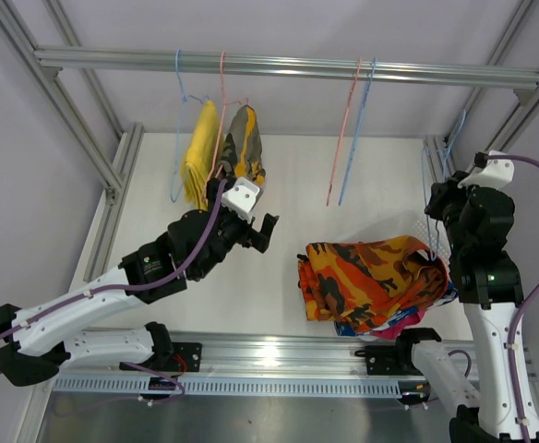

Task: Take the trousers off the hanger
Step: Place the hanger at the clothesline.

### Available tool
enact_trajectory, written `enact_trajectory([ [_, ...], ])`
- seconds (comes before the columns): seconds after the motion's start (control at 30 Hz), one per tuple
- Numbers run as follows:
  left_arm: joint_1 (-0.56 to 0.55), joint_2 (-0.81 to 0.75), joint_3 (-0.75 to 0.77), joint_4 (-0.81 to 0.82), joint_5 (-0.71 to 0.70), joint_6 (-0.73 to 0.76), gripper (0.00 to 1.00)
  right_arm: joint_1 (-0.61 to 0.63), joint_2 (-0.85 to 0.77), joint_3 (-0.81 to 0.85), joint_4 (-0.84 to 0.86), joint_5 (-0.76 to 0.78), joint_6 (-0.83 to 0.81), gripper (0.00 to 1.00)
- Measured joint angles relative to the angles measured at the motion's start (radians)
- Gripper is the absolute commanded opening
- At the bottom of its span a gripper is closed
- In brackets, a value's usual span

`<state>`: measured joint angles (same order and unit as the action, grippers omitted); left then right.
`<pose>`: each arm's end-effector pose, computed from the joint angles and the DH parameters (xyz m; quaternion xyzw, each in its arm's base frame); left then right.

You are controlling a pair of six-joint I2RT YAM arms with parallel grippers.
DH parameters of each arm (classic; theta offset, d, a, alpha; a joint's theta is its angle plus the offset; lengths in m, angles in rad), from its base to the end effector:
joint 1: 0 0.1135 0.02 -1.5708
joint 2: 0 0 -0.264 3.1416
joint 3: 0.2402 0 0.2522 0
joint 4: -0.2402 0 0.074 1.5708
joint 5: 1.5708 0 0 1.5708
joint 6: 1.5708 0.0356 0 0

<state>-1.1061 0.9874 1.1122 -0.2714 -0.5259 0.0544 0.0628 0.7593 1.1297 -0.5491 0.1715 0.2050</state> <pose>0.1118 -0.1831 0.4085 0.2587 0.7044 -0.1465 0.6445 0.1426 0.0029 0.4205 0.1091 0.7587 0.0202 0.6419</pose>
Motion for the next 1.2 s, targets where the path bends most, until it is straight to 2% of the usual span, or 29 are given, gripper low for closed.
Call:
enact_trajectory([
  [0.23,0.0,0.0,-0.001,0.001,-0.008,0.008,0.99,0.008,0.082,0.034,0.041,-0.016,-0.035,0.0],
  [0.7,0.0,0.0,-0.005,0.008,-0.029,0.025,1.0,0.06,0.195,0.209,0.083,-0.038,-0.05,0.0],
  [1.2,0.01,-0.002,-0.019,0.023,-0.047,0.036,0.99,0.126,0.4,0.34,0.146,-0.037,-0.087,0.0],
])
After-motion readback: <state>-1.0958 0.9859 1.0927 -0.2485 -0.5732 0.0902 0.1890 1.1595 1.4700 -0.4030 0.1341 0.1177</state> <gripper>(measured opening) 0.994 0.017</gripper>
